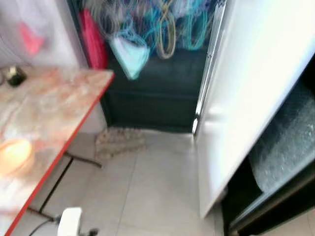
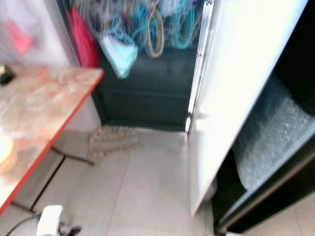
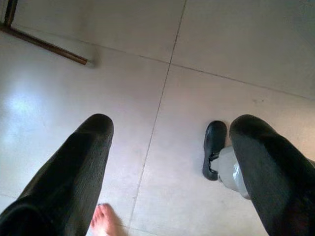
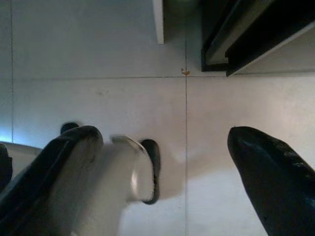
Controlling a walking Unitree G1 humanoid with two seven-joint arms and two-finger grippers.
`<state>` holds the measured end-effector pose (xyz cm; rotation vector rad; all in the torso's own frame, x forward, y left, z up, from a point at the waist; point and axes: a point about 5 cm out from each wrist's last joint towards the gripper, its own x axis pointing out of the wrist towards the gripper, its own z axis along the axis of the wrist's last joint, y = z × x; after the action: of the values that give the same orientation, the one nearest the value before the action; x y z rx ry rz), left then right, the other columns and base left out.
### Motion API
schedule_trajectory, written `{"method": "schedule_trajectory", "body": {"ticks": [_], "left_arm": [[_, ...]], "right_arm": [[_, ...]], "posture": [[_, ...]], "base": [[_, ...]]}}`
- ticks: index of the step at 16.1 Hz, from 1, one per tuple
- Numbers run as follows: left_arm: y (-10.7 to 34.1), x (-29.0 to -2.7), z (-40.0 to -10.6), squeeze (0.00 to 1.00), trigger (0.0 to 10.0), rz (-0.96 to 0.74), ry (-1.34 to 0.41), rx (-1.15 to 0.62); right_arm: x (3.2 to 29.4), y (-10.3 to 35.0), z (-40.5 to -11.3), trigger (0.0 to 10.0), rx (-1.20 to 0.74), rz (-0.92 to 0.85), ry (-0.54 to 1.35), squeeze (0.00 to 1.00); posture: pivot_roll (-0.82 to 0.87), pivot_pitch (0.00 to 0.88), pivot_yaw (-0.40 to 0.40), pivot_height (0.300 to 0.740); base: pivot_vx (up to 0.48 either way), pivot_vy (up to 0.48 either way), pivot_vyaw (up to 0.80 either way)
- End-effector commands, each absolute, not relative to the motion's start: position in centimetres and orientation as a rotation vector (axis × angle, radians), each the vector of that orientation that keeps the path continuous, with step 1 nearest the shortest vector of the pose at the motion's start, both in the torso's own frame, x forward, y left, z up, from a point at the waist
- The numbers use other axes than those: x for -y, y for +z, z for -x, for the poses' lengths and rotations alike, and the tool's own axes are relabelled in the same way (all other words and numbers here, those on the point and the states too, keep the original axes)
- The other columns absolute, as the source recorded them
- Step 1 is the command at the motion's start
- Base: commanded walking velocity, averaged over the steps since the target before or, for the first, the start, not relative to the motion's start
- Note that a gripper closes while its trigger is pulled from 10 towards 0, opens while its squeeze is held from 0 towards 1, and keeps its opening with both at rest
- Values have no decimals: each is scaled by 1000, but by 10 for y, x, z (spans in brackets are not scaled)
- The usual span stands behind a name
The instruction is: Restocking fridge
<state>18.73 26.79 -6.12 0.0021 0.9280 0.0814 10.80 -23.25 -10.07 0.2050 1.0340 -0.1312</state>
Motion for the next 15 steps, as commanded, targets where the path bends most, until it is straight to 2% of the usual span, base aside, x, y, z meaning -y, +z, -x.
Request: {"method": "schedule_trajectory", "body": {"ticks": [1,10,15], "left_arm": [[-63,-267,-186,0,10000,10,82,-936],[-64,-266,-184,0,10000,15,84,-937],[-63,-266,-185,0,10000,17,91,-924]], "right_arm": [[237,-102,-101,10000,-1053,-198,-148,0],[238,-101,-100,10000,-1053,-182,-130,0],[239,-101,-100,10000,-1052,-179,-134,0]], "posture": [[-3,22,-2,740],[-4,11,-6,740],[4,31,-4,740]], "base": [[0,0,581],[0,0,776],[0,0,100]]}}
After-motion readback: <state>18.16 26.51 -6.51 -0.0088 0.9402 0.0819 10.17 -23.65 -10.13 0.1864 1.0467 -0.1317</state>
